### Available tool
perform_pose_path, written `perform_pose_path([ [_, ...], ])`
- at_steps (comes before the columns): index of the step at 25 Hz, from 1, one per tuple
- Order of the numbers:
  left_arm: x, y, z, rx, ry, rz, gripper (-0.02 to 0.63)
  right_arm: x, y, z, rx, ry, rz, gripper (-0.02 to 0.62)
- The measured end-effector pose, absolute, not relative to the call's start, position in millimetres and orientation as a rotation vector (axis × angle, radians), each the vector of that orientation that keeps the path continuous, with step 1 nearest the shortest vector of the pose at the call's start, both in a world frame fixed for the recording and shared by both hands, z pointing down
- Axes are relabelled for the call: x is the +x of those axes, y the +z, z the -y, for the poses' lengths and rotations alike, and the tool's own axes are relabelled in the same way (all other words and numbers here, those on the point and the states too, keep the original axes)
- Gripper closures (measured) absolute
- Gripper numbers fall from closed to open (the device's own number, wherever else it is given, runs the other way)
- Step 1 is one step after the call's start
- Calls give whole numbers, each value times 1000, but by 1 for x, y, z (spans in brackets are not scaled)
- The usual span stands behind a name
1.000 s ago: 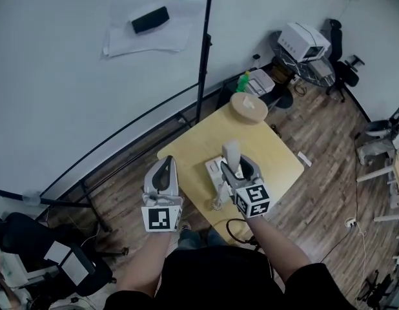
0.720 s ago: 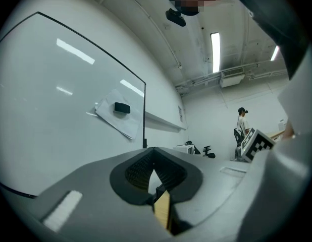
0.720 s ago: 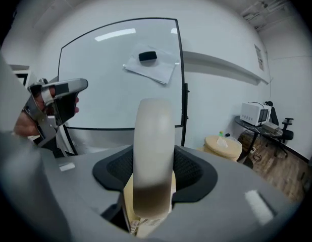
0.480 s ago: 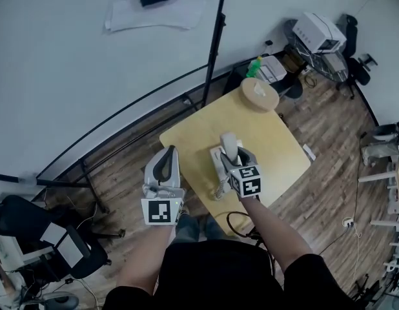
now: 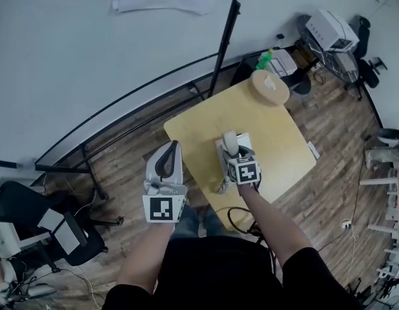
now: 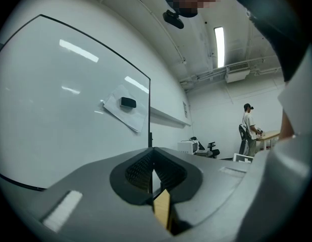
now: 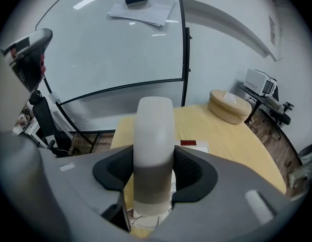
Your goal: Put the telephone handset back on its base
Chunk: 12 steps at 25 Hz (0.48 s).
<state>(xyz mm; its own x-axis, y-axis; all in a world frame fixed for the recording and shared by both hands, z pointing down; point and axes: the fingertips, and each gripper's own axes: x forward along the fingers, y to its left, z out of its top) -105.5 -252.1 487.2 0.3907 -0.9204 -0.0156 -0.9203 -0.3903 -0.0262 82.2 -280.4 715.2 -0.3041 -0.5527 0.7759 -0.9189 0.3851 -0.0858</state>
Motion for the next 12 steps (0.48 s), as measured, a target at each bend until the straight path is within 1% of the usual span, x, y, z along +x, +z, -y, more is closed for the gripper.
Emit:
perform_pose_path([
  [5, -107, 493, 250, -2591, 28, -1739, 606, 87, 744, 273, 1229, 759, 1915, 365],
  [12, -107, 497, 248, -2594, 7, -1740, 606, 89, 753, 268, 1207, 790, 1838, 365],
])
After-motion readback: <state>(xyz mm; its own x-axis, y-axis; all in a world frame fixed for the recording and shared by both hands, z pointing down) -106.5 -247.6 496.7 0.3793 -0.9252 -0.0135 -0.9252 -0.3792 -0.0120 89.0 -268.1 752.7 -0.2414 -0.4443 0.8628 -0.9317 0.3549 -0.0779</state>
